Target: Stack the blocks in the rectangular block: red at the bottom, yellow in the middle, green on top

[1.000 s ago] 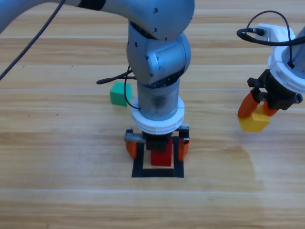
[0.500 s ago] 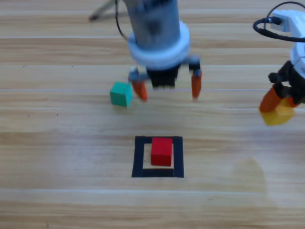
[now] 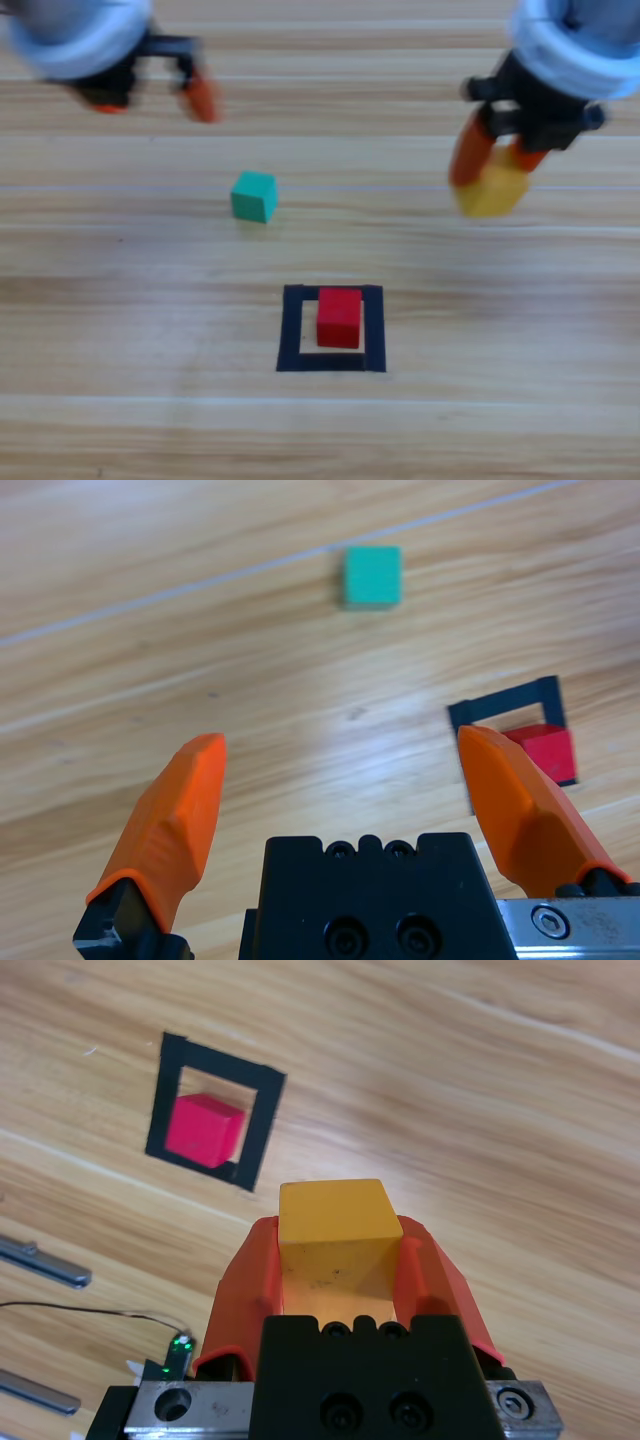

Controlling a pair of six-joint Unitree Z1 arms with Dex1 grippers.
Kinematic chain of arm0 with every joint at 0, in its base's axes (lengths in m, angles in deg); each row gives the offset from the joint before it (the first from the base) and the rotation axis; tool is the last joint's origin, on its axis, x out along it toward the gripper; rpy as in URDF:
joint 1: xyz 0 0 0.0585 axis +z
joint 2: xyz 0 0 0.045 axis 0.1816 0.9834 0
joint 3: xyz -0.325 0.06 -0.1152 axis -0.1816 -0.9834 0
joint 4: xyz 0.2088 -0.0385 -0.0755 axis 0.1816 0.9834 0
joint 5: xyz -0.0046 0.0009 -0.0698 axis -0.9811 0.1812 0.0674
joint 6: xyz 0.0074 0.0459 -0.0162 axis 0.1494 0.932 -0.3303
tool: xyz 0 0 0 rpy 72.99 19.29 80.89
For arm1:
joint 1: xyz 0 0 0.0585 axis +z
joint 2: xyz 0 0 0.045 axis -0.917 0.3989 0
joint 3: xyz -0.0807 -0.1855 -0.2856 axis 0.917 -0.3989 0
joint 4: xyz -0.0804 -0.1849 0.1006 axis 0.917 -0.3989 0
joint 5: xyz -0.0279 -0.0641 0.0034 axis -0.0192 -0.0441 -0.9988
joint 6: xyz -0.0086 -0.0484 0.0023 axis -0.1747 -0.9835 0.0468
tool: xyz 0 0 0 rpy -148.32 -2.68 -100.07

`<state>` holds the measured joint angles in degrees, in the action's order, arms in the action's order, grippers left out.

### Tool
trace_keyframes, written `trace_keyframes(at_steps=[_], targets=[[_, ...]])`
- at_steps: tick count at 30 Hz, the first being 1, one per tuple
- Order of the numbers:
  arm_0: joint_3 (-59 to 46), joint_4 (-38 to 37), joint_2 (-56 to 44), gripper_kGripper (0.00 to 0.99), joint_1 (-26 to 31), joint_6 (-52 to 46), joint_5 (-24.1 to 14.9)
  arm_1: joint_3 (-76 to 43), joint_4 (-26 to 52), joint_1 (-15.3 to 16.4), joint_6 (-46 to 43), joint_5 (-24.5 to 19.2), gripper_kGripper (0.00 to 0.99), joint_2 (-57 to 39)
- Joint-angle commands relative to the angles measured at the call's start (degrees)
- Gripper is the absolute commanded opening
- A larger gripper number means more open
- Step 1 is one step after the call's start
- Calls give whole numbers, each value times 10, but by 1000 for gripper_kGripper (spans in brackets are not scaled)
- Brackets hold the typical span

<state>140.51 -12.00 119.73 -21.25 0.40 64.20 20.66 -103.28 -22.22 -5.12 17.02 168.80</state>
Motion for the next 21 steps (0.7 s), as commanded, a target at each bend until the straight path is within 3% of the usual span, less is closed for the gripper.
trace_keyframes(at_steps=[1,10,21], targets=[[34,71,-51,990,106,89,31,23,-15,74,26,8,0,93],[-7,72,-48,990,132,115,102,26,-13,79,36,11,0,131],[-24,66,-15,990,135,131,124,95,-44,115,82,5,0,150]])
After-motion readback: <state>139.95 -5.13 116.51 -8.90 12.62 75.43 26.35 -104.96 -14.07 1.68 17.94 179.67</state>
